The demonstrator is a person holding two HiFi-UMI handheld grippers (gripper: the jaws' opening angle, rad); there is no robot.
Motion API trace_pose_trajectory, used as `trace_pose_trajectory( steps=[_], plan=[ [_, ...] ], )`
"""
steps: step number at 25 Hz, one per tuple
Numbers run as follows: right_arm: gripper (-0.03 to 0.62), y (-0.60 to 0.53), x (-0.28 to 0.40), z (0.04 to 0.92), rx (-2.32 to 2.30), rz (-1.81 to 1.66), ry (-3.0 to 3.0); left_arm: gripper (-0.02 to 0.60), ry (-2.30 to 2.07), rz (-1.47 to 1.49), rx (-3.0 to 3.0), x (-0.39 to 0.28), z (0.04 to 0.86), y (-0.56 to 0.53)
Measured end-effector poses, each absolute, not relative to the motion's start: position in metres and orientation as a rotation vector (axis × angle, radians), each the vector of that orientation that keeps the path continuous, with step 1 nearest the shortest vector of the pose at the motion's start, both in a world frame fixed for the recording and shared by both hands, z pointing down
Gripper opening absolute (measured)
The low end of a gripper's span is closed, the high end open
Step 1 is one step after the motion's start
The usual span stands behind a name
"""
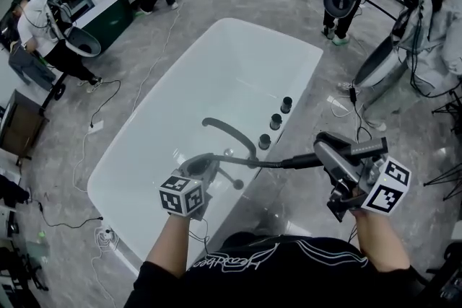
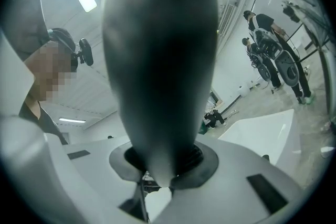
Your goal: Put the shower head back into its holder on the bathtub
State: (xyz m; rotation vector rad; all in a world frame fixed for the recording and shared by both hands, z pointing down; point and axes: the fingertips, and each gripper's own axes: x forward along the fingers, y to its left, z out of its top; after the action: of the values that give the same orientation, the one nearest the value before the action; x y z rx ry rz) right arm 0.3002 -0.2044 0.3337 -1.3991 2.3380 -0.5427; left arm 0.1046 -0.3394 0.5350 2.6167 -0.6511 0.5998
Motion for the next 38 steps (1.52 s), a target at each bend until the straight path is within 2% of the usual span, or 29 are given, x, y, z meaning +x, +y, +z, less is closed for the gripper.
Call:
trace_pose_trajectory(
  steps=[20,25,30,34,38],
  plan=[
    [0.092,-0.210,0.254,0.373,-1.332,-0.690,2.456,0.063,-0.411,0.986,2.492,0.126,0.696,-0.264],
    [0.092,-0.212,0.245,0.370,-1.300,-0.690,2.477,0.067,-0.342,1.048,2.476,0.131,0.703,-0.250],
    [0.092,-0.220,0.235,0.373,-1.294,-0.671,2.514,0.150,-0.363,1.028,2.450,0.117,0.710,-0.253],
    [0.092,-0.227,0.225,0.382,-1.289,-0.691,2.539,0.153,-0.437,1.079,2.397,0.086,0.714,-0.257],
    [0.092,-0.236,0.221,0.392,-1.287,-0.706,2.572,0.152,-0.449,0.927,2.380,0.079,0.693,-0.250]
  ],
)
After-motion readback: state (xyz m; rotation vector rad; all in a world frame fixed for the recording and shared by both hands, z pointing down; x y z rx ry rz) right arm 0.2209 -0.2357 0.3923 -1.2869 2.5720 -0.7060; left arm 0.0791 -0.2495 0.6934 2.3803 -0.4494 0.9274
